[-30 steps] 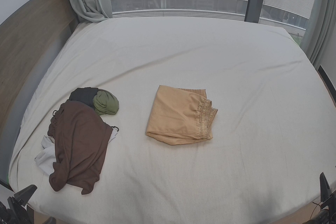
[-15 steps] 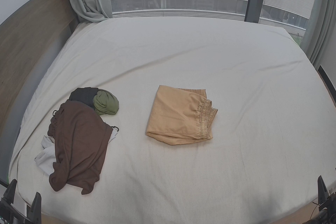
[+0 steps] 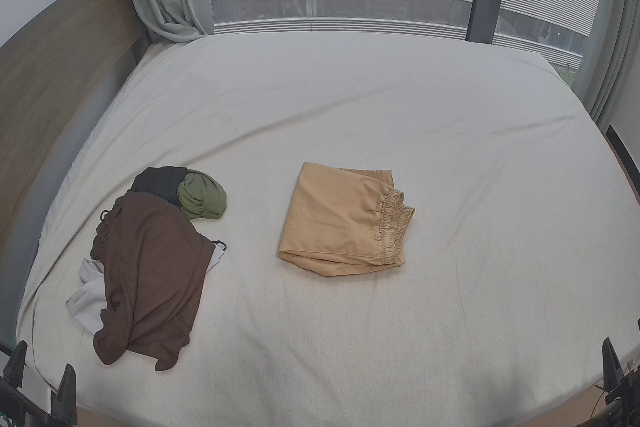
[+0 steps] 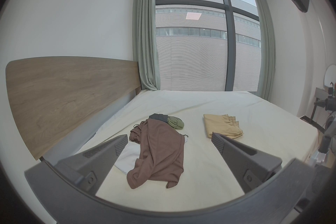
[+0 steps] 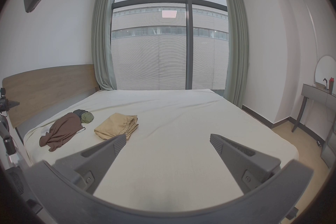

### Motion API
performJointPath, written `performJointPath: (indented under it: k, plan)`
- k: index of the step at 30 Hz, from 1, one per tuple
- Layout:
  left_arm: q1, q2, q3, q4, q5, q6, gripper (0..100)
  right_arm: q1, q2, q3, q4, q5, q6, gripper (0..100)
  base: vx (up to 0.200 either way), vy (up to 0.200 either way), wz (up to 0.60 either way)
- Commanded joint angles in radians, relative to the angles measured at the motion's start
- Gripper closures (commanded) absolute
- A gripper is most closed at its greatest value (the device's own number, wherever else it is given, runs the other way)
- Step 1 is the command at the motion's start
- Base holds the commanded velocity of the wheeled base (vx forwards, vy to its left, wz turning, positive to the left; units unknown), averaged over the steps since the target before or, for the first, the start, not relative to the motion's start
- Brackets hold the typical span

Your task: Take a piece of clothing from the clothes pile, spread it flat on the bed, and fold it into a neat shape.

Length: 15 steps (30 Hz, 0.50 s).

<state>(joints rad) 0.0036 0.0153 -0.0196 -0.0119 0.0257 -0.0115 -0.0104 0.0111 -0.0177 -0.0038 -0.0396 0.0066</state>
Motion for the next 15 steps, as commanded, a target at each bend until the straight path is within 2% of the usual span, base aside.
performJointPath:
  k: [1, 5, 7, 8, 11, 13, 14, 15]
  plan:
    - [0.003, -0.011, 0.0, 0.0, 0.005, -0.01, 0, 0.0, -0.011, 0.018, 0.001, 0.001, 0.007, 0, 0.0, 0.0, 0.0]
    - [-0.002, -0.012, 0.004, -0.016, -0.02, 0.004, 0, 0.0, -0.011, 0.018, 0.001, 0.0, 0.004, 0, 0.0, 0.0, 0.0]
    - [-0.005, -0.011, -0.003, 0.012, -0.115, -0.025, 0, 0.0, -0.011, 0.018, 0.001, 0.001, 0.0, 0, 0.0, 0.0, 0.0]
    - [-0.007, -0.008, -0.008, 0.024, -0.115, -0.045, 0, 0.0, -0.011, 0.018, 0.001, 0.001, 0.003, 0, 0.0, 0.0, 0.0]
    - [-0.004, -0.012, -0.023, 0.053, -0.067, -0.07, 0, 0.0, -0.011, 0.018, 0.001, 0.0, 0.004, 0, 0.0, 0.0, 0.0]
    - [-0.002, -0.012, -0.008, 0.01, -0.029, -0.064, 0, 0.0, -0.011, 0.018, 0.001, 0.0, 0.003, 0, 0.0, 0.0, 0.0]
    - [-0.001, -0.012, -0.005, 0.001, -0.012, -0.056, 0, 0.0, -0.011, 0.018, 0.001, 0.0, 0.004, 0, 0.0, 0.0, 0.0]
    - [-0.001, -0.012, 0.0, -0.017, 0.051, -0.002, 0, 0.0, -0.011, 0.016, 0.001, -0.002, 0.006, 0, 0.0, 0.0, 0.0]
